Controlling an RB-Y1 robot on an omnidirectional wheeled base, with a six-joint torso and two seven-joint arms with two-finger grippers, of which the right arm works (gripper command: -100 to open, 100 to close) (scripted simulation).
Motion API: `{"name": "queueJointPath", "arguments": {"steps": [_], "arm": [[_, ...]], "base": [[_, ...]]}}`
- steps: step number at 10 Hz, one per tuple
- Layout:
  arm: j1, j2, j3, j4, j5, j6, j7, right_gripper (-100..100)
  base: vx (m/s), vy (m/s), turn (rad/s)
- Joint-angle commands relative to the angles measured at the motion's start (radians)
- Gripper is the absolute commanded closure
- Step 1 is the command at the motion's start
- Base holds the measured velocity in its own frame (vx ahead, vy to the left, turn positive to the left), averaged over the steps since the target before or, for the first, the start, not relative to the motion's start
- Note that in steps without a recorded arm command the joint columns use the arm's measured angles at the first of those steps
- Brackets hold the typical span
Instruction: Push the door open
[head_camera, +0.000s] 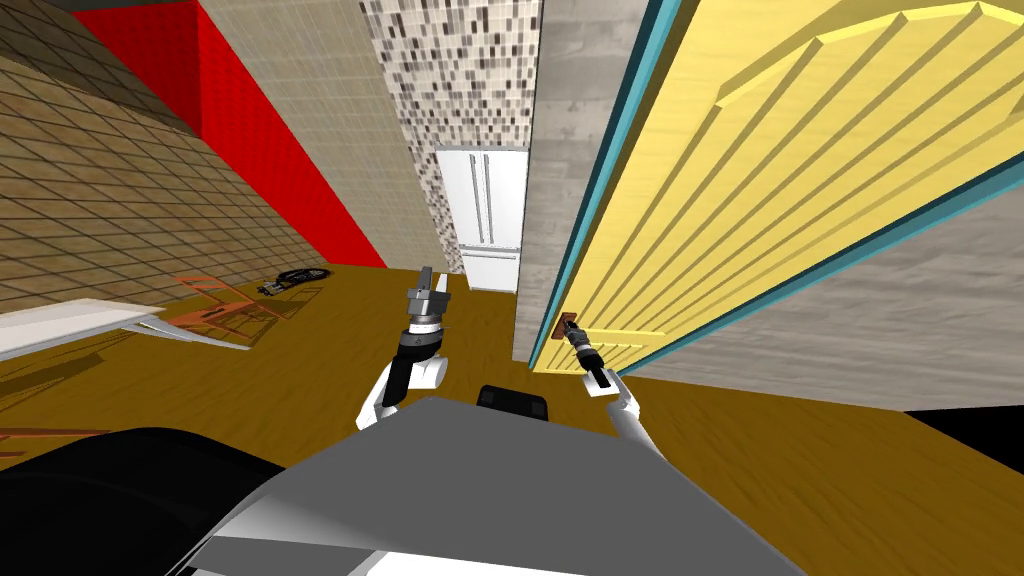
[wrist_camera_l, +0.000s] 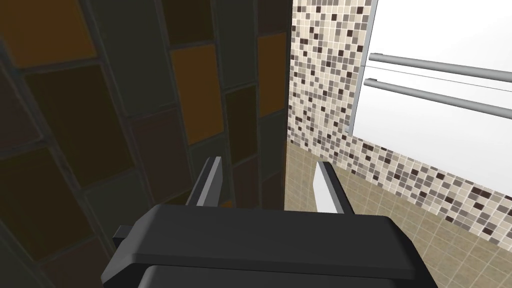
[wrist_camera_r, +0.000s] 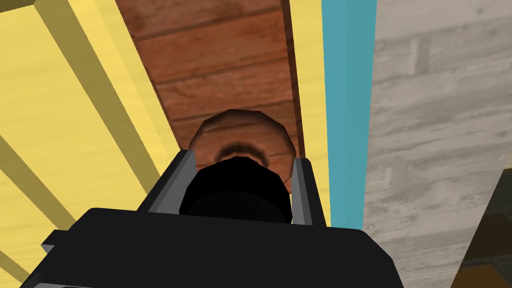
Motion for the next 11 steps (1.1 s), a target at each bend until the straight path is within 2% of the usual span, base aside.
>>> {"name": "queueJointPath", "arguments": {"steps": [1, 11], "arm": [[-0.005, -0.008, -0.017, 0.000, -0.029, 0.000, -0.029, 100], [0.008, -0.022, -0.035, 0.002, -0.194, -0.006, -0.208, 100]], "base": [[-0.064, -0.088, 0.169], [-0.064, -0.078, 0.148]]}}
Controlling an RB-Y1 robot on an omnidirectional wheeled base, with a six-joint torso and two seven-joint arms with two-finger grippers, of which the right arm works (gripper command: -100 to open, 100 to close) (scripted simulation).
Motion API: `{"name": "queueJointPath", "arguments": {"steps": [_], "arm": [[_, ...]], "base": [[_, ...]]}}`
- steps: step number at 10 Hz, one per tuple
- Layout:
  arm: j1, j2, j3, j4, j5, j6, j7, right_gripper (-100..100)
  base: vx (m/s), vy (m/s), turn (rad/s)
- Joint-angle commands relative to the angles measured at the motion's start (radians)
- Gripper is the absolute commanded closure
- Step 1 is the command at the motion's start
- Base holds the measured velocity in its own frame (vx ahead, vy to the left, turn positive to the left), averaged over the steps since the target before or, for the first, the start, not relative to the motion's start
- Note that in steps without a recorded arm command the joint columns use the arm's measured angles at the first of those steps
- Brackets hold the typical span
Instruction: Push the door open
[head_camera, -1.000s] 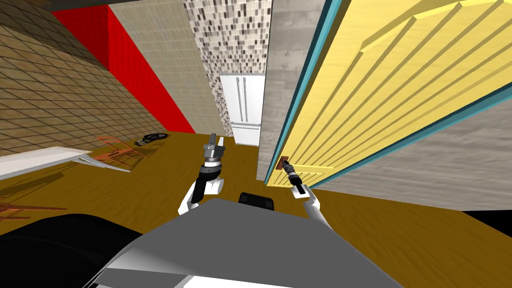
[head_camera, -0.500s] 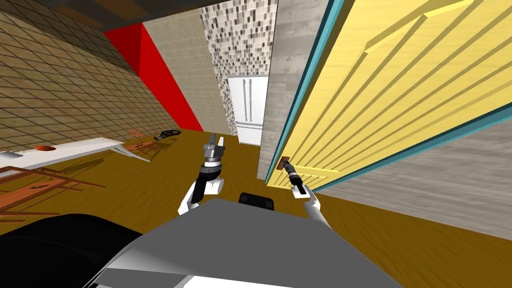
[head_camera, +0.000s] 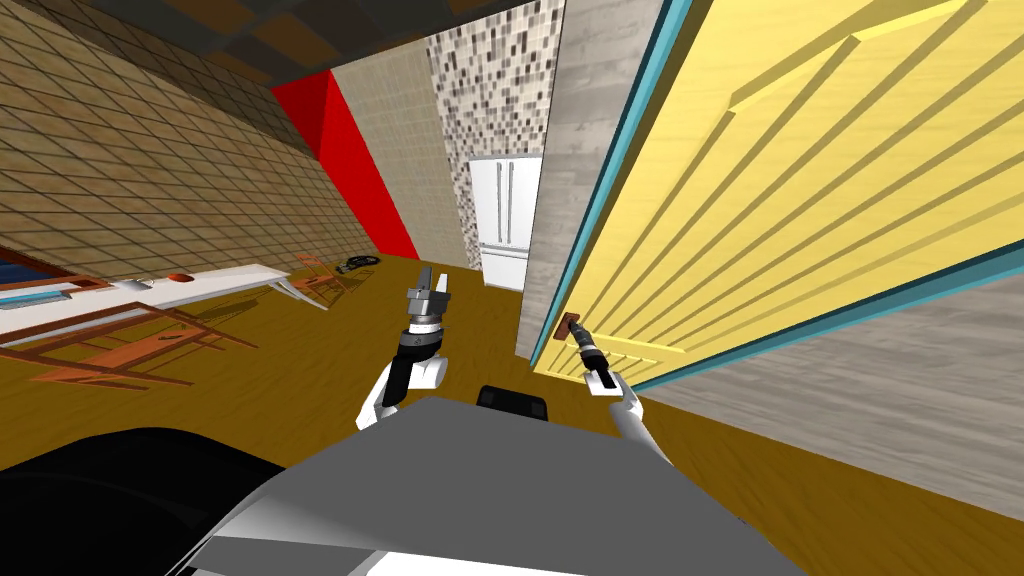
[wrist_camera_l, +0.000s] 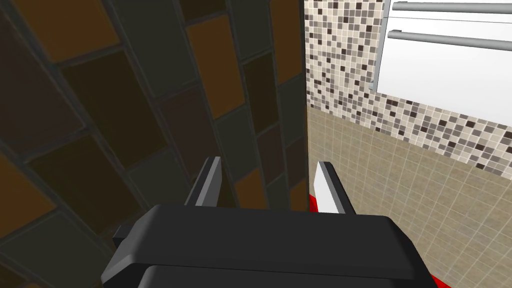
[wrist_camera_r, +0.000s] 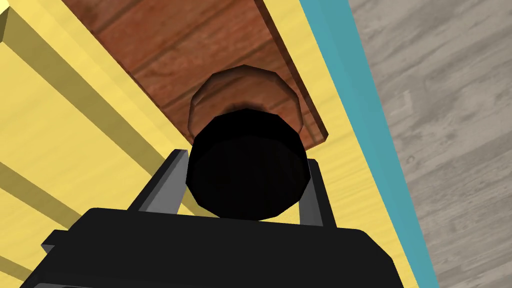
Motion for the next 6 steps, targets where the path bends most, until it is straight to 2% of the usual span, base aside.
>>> {"name": "queueJointPath", "arguments": {"steps": [1, 3, 4, 6], "arm": [[0.013, -0.013, -0.019, -0.016, -0.032, 0.014, -0.035, 100], [0.016, -0.016, -0.023, -0.015, -0.068, 0.013, -0.073, 100], [0.024, -0.019, -0.026, -0.022, -0.037, 0.012, -0.023, -100], [0.037, -0.028, -0.032, -0.027, -0.019, 0.008, 0.012, -100]], "base": [[-0.067, -0.070, 0.129], [-0.091, -0.100, 0.108], [-0.065, 0.016, -0.013], [-0.015, 0.143, -0.092]]}}
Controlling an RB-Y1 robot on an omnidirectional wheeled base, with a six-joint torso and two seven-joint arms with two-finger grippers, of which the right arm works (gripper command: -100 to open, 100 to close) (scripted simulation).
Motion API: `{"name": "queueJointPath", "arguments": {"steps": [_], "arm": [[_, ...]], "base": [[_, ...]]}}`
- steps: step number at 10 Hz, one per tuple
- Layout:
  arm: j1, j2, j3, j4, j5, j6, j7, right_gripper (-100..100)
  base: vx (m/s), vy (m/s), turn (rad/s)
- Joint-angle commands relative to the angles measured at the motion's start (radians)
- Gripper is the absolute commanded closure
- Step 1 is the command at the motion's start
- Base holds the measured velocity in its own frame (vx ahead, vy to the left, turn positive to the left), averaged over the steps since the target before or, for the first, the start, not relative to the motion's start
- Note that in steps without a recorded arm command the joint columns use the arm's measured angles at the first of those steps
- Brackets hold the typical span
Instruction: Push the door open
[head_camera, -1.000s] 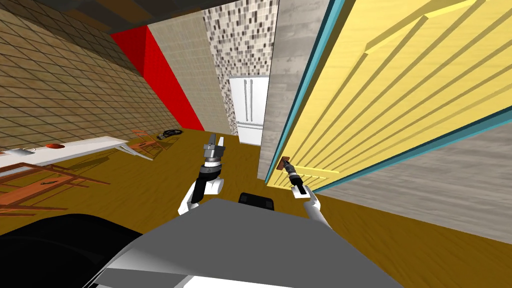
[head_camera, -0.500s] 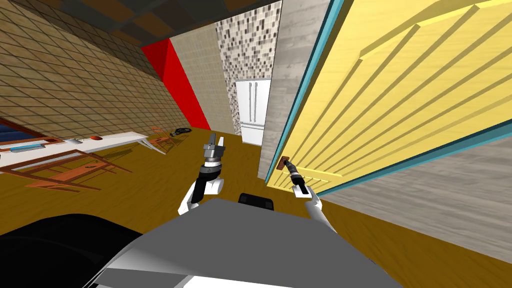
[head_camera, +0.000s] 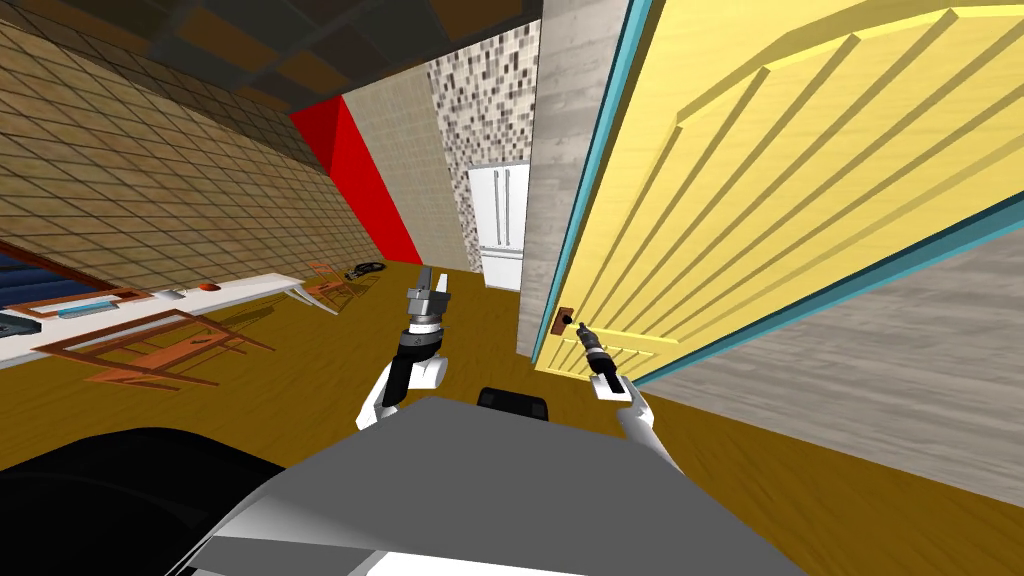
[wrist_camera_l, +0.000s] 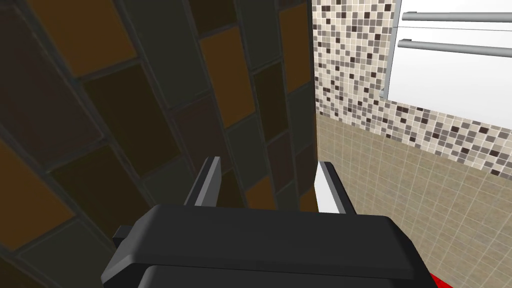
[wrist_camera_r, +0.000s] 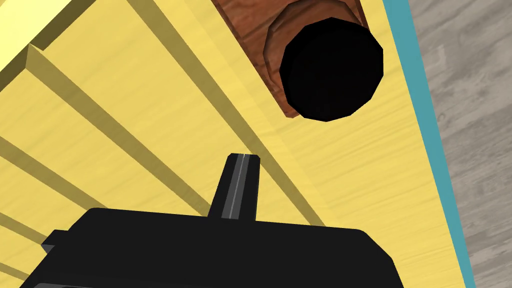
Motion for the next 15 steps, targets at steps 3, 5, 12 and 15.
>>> {"name": "queueJointPath", "arguments": {"steps": [3, 5, 12, 15], "arm": [[0.028, -0.021, -0.014, -0.012, 0.042, -0.010, 0.082, -100], [0.046, -0.035, -0.023, -0.020, 0.068, -0.016, 0.131, -100], [0.105, -0.078, -0.052, -0.046, 0.152, -0.036, 0.289, -100], [0.115, -0.084, -0.056, -0.049, 0.164, -0.040, 0.312, -100]], "base": [[-0.018, 0.118, -0.062], [-0.040, 0.098, -0.083], [-0.038, 0.092, -0.066], [-0.030, 0.082, -0.041]]}}
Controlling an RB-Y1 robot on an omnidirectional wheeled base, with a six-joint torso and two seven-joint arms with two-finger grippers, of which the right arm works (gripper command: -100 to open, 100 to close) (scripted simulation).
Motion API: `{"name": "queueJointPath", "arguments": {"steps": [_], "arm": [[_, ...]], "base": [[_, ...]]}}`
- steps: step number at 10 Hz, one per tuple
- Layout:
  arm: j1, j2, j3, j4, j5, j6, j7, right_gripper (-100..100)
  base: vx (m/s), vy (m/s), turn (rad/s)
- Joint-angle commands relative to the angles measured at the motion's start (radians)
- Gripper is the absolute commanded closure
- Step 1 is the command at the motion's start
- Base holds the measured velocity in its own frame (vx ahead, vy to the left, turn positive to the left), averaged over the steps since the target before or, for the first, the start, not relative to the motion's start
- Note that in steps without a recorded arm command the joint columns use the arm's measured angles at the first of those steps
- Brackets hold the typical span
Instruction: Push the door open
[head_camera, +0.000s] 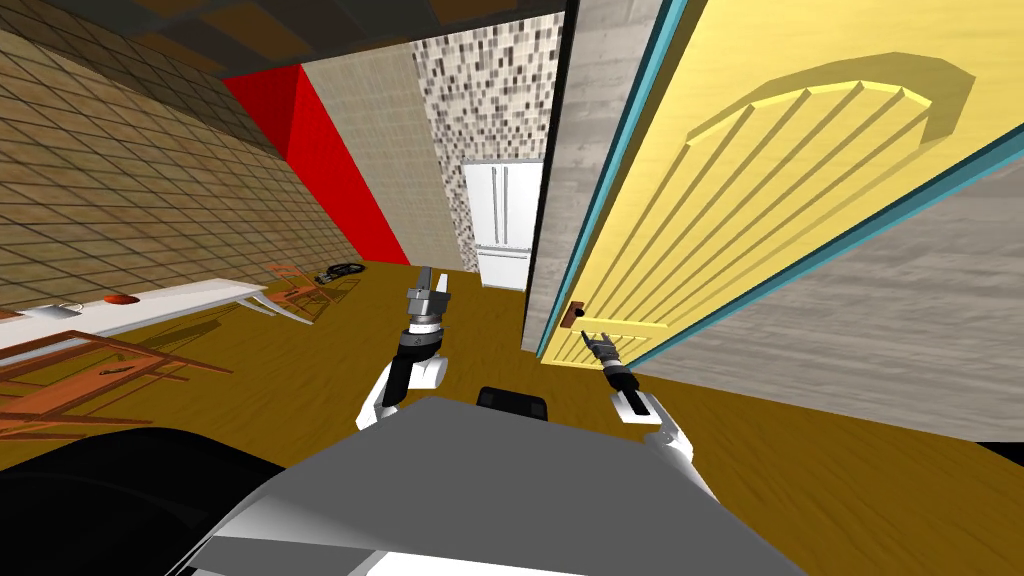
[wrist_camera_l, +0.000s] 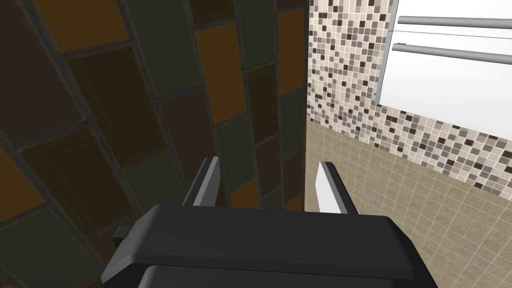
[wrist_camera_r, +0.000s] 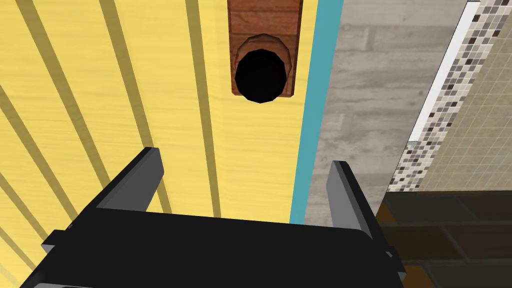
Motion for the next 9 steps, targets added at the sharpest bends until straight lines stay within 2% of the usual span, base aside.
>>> {"name": "queueJointPath", "arguments": {"steps": [1, 7, 8, 9], "arm": [[-0.005, 0.003, -0.003, 0.004, 0.000, 0.003, 0.003, -100], [-0.028, 0.015, -0.017, 0.023, 0.002, 0.016, 0.016, -100], [-0.027, 0.014, -0.016, 0.023, 0.002, 0.014, 0.015, -100], [-0.027, 0.014, -0.016, 0.023, 0.002, 0.014, 0.015, 100]], "base": [[0.105, 0.004, 0.037], [0.199, 0.001, 0.036], [0.091, -0.006, 0.012], [-0.010, 0.002, -0.005]]}}
